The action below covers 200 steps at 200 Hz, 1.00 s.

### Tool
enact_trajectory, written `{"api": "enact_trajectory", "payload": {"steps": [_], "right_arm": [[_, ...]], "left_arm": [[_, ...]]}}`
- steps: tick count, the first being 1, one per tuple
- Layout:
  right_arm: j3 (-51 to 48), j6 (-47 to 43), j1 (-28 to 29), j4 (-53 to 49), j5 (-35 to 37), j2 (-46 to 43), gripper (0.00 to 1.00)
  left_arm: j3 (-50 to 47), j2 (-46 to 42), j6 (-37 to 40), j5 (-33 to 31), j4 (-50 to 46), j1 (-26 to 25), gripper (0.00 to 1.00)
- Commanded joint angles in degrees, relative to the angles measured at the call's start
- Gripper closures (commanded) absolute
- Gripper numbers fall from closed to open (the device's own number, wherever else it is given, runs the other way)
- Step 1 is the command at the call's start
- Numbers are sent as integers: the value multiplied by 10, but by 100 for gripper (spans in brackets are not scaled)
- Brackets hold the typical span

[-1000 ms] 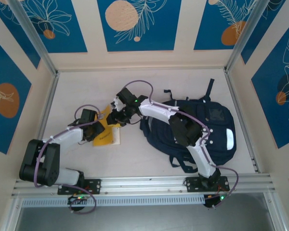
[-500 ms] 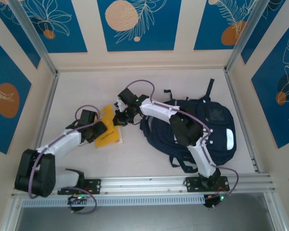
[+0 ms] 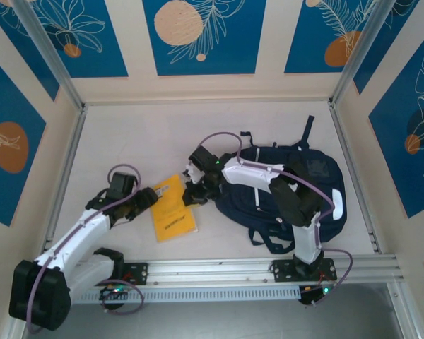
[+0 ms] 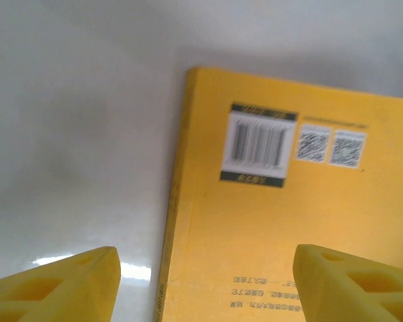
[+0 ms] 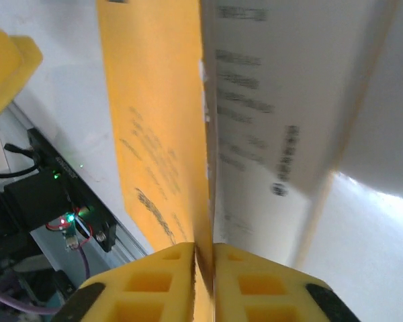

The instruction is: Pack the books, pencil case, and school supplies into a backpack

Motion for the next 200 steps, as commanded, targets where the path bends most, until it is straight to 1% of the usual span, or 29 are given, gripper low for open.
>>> {"api": "enact_trajectory", "payload": {"steps": [1,11,24,32,41,76,130,168,200], "right_arm": [[-14,8,10,0,28,4,66],[-2,4,16,-15,62,11,58],[21,-3,24,-46,128,22,50],[34,-5,27,-60,158,30,48],[42,-4,28,-62,166,40,47],[61,13,30,-51,148,74,47],[52,50,29,20,68,87,55],[47,82,27,70,3,93,56],[40,98,24,83,-12,73,57]], "left_arm": [[-20,6,7,32,11,-13,35],[-22,14,7,38,19,-16,36],[-24,22,12,46,30,-22,38],[-24,27,12,46,32,-25,38],[-27,30,15,45,37,-27,39],[-38,57,19,45,59,-31,40],[-60,97,29,38,99,-33,42],[-69,134,19,68,142,-36,45],[-69,148,12,86,160,-41,48]]}}
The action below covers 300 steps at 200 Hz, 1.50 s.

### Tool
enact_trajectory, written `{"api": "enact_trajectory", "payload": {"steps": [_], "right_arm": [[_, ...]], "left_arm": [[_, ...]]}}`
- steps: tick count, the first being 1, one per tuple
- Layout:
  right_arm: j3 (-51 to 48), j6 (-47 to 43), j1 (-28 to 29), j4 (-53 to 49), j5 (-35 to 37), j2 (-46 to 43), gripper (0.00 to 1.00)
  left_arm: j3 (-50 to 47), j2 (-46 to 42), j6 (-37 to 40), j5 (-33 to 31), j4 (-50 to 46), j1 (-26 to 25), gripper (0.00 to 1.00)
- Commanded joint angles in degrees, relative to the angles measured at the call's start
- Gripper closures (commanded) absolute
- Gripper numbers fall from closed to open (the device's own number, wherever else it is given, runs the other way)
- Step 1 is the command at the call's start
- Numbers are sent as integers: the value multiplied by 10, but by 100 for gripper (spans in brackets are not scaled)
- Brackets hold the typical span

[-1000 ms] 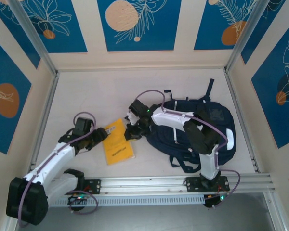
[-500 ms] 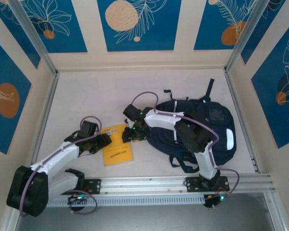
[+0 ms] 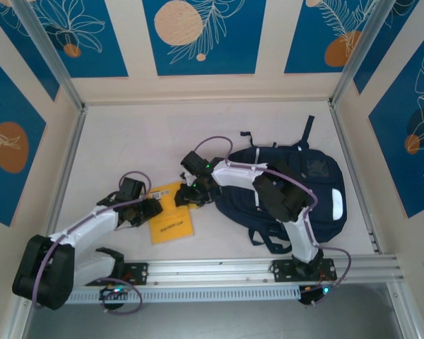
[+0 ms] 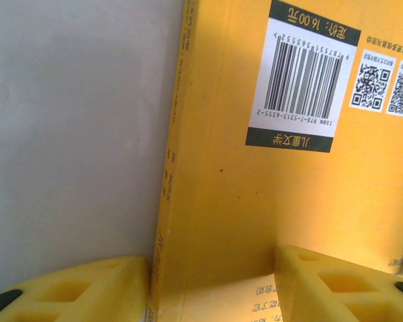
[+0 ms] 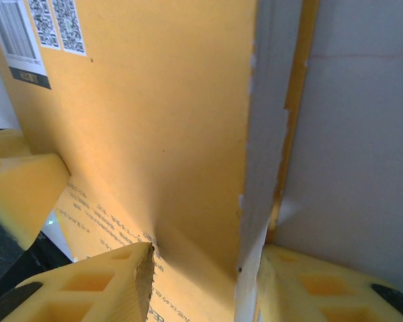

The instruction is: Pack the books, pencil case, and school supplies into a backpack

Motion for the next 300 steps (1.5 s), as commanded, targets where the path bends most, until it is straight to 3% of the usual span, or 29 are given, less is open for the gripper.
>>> {"api": "enact_trajectory", "payload": {"steps": [1,72,107,155,196,247,269,300], "right_arm": [[-8,25,6,48,-61,-10,57],[-46,39,7,71,-77,-50,72],[-45,30,9,61,-59,-43,100],[-51,5,-17,31,-57,-101,100],[-58,-11,-51,26,-120,-170,100],[-95,6,-99,48,-178,-272,100],[-134,57,-125,102,-186,-319,100],[-225,218,-140,295,-188,-368,100]], "left_arm": [[-30,46,-4,57,89,-15,48],[-30,51,-2,54,92,-19,49],[-17,32,3,51,60,-20,49],[37,-71,12,-1,-65,-20,28],[95,-132,0,-14,-149,-20,21],[187,-149,46,-8,-227,-16,15],[194,-160,30,40,-206,-14,14],[153,-208,-44,125,-79,-14,15]]}}
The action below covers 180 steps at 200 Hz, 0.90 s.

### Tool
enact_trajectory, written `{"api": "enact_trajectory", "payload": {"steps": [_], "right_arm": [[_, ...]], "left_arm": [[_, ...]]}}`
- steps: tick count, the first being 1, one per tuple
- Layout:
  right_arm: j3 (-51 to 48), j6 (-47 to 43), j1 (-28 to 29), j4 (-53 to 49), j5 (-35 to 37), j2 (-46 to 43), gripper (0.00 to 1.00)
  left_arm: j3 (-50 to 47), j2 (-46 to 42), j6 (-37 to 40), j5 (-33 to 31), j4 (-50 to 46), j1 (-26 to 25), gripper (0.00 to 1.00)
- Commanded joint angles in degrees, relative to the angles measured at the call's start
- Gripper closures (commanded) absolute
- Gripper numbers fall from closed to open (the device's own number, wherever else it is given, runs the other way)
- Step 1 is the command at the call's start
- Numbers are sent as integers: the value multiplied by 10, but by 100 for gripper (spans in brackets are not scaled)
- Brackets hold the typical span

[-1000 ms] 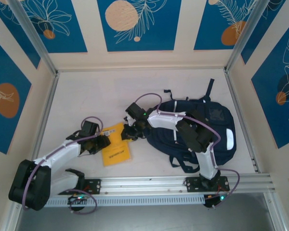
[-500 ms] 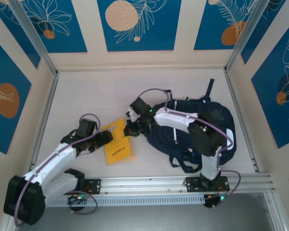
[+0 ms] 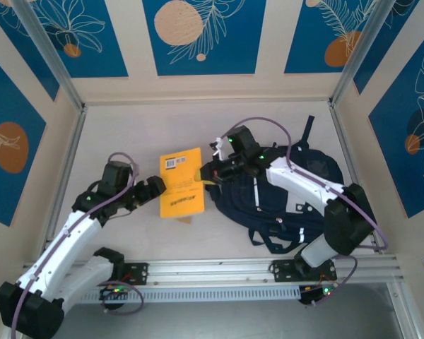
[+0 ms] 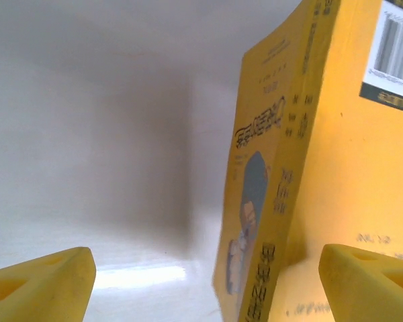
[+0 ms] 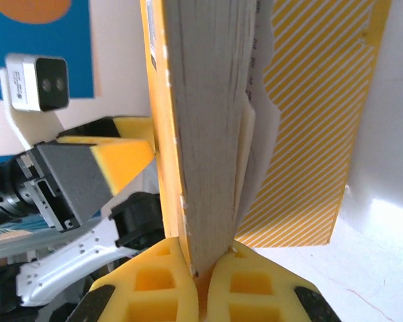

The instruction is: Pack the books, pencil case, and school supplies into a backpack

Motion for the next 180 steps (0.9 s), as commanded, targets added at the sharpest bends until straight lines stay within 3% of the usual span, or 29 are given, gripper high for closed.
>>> {"api": "enact_trajectory", "payload": {"steps": [1,42,86,111,180], "right_arm": [[-44,138,-8,174,-43,-34,100],[-73,241,5,272,18,-51,100],[-121,338,4,408,83,-60,100],[-126,350,14,438,108,-60,100],[-194,367,85,536,279,-68,100]], "left_arm": [[-26,-37,-54,82,91,0,15],[-35,-54,-87,139,174,-6,19],[-51,-74,-97,126,178,-7,20],[-61,-75,-115,129,203,-7,20],[-24,-61,-135,86,245,-10,25]]}}
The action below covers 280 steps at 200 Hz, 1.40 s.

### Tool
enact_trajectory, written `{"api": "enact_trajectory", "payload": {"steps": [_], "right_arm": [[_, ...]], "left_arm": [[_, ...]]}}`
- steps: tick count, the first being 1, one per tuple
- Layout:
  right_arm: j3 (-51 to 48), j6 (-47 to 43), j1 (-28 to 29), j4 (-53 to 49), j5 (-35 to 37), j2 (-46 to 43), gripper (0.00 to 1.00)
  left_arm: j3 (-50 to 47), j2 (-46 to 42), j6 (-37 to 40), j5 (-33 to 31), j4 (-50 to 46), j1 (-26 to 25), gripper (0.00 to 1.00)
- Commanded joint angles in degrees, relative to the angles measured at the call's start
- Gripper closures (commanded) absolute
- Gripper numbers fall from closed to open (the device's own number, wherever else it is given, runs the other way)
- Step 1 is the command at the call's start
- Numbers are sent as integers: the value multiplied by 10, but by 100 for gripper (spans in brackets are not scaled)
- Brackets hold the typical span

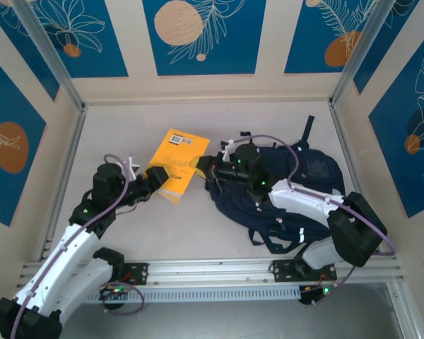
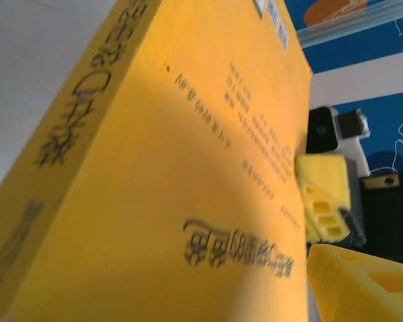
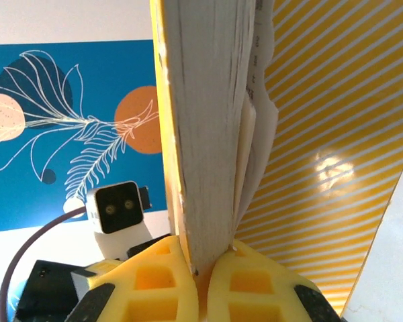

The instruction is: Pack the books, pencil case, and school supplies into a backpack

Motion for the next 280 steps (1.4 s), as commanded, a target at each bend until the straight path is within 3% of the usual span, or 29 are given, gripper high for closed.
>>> {"api": "enact_trajectory", "payload": {"steps": [1,41,90,106,122,148,167,227,261,280], "right_arm": [[-22,18,22,108,86,-21,100],[-40,25,51,129,154,-17,100],[-34,31,68,134,165,6,96],[-40,25,69,111,174,-5,87],[-47,10,69,71,189,-25,71],[-54,-22,69,-30,220,-71,42],[-54,-50,64,-118,240,-112,30],[21,-249,1,-419,228,-184,32],[124,-381,-39,-622,261,-148,31],[193,-390,-69,-740,307,-99,30]], "left_arm": [[28,2,-12,-24,36,-7,25],[12,3,-35,-56,87,-39,37],[5,9,-37,-87,90,-68,65],[11,1,-26,-103,68,-68,74],[14,-10,-14,-119,51,-68,82],[20,-18,-2,-127,37,-68,91],[28,-23,12,-131,18,-68,92],[44,-23,107,-109,-58,-68,94],[44,-6,170,-37,-70,-68,99],[52,6,186,-12,-89,-68,99]]}}
